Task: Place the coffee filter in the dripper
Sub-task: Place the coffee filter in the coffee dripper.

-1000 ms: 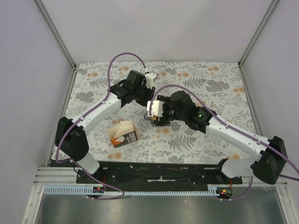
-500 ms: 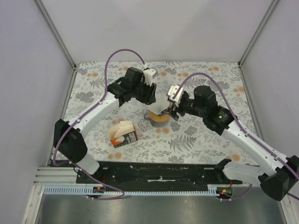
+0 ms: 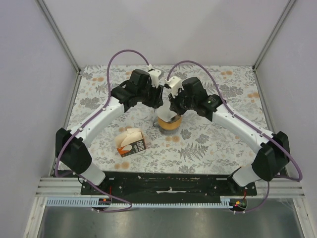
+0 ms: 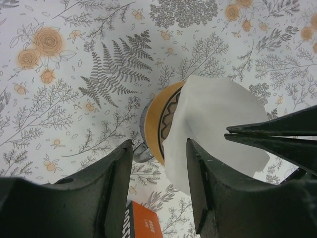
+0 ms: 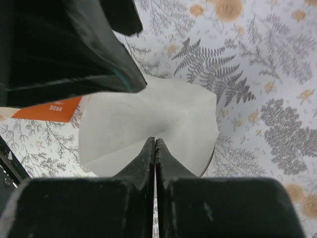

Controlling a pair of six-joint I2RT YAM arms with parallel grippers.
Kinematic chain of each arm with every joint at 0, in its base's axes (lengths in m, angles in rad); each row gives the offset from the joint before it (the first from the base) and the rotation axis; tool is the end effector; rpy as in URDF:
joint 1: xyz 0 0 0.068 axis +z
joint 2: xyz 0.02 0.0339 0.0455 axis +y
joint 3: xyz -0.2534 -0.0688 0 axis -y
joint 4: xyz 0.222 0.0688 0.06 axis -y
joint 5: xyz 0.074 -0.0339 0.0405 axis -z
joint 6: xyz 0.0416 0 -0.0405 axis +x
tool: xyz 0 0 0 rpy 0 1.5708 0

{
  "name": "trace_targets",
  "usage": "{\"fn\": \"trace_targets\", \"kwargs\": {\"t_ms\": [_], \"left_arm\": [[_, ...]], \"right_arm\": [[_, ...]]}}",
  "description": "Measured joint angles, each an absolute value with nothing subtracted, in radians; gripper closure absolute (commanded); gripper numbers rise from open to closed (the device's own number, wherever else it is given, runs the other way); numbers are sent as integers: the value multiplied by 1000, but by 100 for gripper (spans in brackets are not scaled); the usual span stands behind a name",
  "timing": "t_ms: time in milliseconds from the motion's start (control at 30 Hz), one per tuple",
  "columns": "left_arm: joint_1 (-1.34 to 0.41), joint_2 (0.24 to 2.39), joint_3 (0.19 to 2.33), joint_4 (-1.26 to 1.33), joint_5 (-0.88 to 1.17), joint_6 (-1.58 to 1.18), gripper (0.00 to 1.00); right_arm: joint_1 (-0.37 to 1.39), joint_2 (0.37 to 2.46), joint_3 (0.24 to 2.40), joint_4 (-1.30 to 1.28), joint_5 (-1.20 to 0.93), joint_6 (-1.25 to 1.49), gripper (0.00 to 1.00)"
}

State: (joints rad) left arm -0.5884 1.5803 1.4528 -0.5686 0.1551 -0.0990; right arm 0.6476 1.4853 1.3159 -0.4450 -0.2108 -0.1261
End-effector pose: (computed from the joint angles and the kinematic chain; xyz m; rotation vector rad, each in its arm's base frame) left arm 0.2781 -0.1933 0.3244 0.6419 2.2236 -0.5336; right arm 0.2508 0.2006 0.3216 -0.9481 2.0054 0.5224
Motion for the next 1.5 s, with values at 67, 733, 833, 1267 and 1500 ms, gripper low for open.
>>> {"fn": "trace_targets", "kwargs": {"t_ms": [67, 733, 833, 1267, 1500], "left_arm": [[-579, 1575, 1449, -570, 158, -125, 46], [-545, 1547, 1331, -563, 179, -310, 62], [-543, 1547, 1331, -571, 161, -323, 62], [-539, 1549, 1379, -590, 208, -332, 56], [-539, 1562, 1346, -550, 233, -337, 56]], "right_arm": [[648, 1515, 1317, -468, -199, -105, 100], [725, 1758, 1483, -677, 36, -56, 100], [729, 1778, 1505, -690, 47, -55, 100], [748, 1864, 1536, -723, 74, -68, 100], [747, 1881, 1550, -764, 89, -79, 100]]}}
